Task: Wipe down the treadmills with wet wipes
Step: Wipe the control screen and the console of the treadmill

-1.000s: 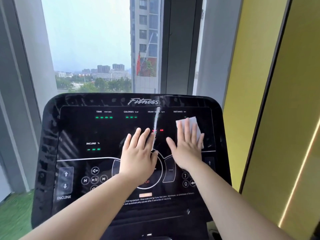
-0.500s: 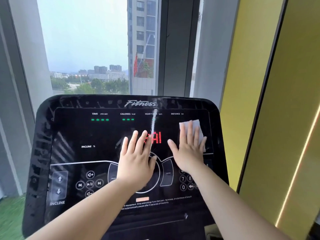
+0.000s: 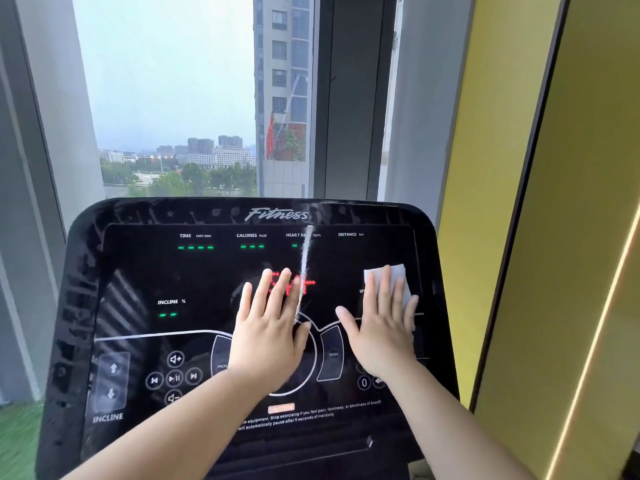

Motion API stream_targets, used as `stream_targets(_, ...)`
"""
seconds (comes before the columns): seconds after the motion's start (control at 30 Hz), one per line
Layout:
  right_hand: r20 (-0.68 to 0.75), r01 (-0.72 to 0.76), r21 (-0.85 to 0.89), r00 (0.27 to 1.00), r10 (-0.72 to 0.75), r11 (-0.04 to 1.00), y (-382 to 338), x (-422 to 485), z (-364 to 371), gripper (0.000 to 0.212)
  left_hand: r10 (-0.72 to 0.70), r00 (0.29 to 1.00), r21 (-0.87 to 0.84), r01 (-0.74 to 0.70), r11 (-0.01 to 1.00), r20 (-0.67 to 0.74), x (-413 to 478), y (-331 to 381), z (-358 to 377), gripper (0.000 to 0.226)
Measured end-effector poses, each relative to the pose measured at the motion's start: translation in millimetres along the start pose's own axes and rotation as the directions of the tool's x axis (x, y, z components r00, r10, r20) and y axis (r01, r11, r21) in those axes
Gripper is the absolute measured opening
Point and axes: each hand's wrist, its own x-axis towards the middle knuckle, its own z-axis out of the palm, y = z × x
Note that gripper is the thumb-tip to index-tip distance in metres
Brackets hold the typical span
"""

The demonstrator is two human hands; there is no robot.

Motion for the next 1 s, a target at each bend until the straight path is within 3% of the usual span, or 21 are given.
stream_targets(0.23,-0.058,0.077,-0.034,0.995,-0.079,0.996,18.2,43.3,-38.5,0.075,0.012,0.999,0.011,-0.013,1.0,0.052,-0.2,-4.3,-1.3,0.07)
stream_targets(0.5,0.031,0.086,0.012,0.996,-0.086,0.996,24.5,10.9,-17.2,0.072,-0.001,0.997,0.018,-0.001,1.0,0.08,-0.7,-2.3,1.1,0.079)
stream_targets(0.73,0.021,0.094,0.033,0.995,-0.095,0.995,21.8,44.9,-47.8,0.072,-0.008,0.996,0.022,0.006,1.0,0.086,-0.8,-0.6,2.4,0.083)
stream_targets(1.0,0.043,0.098,0.068,0.994,-0.101,0.993,32.9,2.2,-11.7,0.072,-0.001,0.999,0.032,0.0,0.999,0.045,-0.7,-0.1,3.5,0.079)
